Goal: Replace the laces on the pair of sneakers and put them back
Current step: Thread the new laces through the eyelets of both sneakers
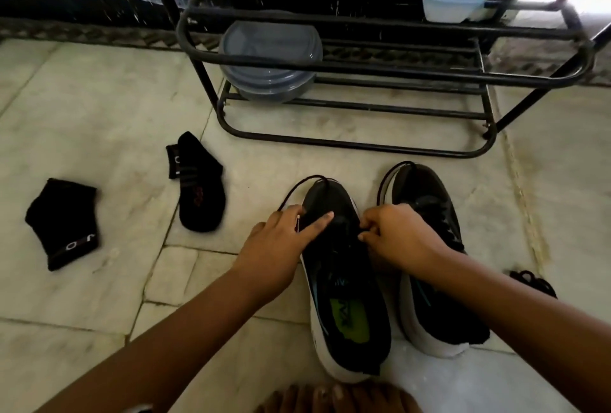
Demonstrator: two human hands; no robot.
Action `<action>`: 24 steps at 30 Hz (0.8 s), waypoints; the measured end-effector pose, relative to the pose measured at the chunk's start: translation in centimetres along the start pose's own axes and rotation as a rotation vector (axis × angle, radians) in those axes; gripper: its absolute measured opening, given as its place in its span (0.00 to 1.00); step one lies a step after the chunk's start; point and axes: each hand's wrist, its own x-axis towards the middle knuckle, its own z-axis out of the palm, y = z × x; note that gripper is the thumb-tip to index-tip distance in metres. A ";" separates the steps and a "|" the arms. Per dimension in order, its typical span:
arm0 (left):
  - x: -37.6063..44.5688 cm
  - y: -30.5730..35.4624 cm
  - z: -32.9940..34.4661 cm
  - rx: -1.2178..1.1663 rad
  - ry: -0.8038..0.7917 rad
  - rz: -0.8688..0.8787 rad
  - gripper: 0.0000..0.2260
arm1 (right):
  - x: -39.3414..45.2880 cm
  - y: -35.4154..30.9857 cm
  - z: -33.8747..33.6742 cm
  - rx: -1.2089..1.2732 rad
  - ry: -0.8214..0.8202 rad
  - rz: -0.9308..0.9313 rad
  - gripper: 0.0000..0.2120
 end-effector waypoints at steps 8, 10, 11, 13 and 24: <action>-2.3 -0.8 0.6 -0.332 0.153 -0.177 0.16 | -1.5 0.8 -1.4 0.311 0.128 0.067 0.11; -1.9 0.0 -0.4 -0.482 0.335 -0.119 0.13 | -1.9 0.1 -1.6 0.393 0.095 0.032 0.13; -1.4 0.6 -1.2 -0.512 0.373 -0.070 0.13 | -2.1 -0.5 -1.7 0.424 0.064 0.005 0.14; -0.7 2.0 -2.7 -0.541 0.367 0.065 0.14 | -2.3 -1.5 -1.6 0.497 0.010 -0.045 0.15; -1.9 0.1 -2.4 -0.630 0.401 -0.256 0.05 | -3.0 -0.5 -3.1 0.357 -0.069 0.018 0.05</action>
